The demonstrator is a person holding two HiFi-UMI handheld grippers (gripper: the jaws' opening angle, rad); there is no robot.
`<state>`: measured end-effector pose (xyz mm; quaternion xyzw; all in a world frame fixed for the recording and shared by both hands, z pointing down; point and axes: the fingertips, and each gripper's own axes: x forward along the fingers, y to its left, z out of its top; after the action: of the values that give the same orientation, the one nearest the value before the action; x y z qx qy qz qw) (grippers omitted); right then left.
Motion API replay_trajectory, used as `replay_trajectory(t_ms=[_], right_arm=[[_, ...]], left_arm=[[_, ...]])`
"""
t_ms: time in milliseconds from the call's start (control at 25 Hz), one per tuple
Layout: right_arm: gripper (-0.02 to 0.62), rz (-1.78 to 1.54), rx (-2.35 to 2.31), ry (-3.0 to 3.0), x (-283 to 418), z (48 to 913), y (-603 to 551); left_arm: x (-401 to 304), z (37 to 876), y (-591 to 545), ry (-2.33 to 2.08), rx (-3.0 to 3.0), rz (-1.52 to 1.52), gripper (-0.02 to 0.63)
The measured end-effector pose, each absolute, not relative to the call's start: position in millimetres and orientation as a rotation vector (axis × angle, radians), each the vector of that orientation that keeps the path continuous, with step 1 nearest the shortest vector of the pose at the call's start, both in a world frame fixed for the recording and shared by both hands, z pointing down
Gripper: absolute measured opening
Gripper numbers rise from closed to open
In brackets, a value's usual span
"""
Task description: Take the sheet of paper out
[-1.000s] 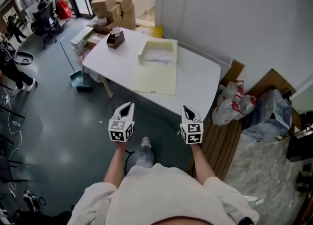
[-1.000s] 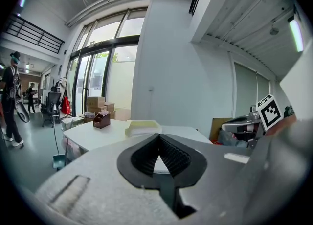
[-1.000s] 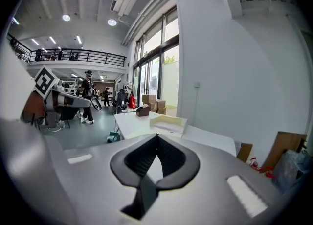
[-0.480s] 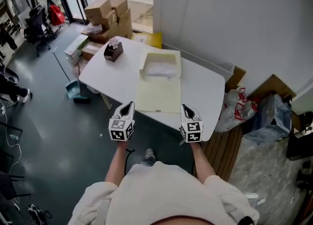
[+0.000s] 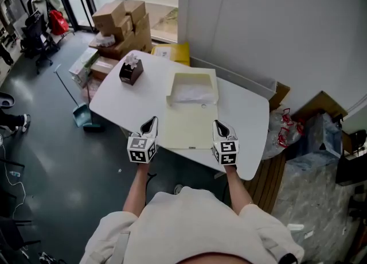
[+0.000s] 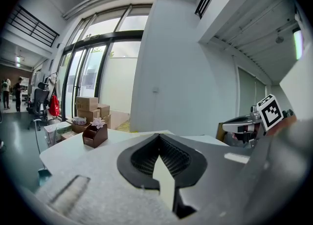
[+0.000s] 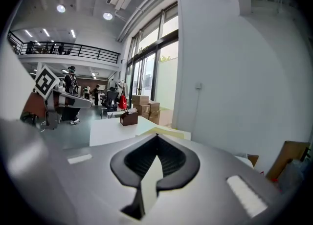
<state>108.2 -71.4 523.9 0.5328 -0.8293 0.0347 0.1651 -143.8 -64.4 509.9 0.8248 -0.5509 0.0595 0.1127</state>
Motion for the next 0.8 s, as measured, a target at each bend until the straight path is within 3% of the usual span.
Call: replay_trajectory(t_ms=[800], right_arm=[[0.0, 0.137, 1.5, -2.326, 94.4, 549.5, -146.5]], left_arm=[[-147.8, 552.3, -137.8, -1.529, 2.386, 0.231, 0.001]])
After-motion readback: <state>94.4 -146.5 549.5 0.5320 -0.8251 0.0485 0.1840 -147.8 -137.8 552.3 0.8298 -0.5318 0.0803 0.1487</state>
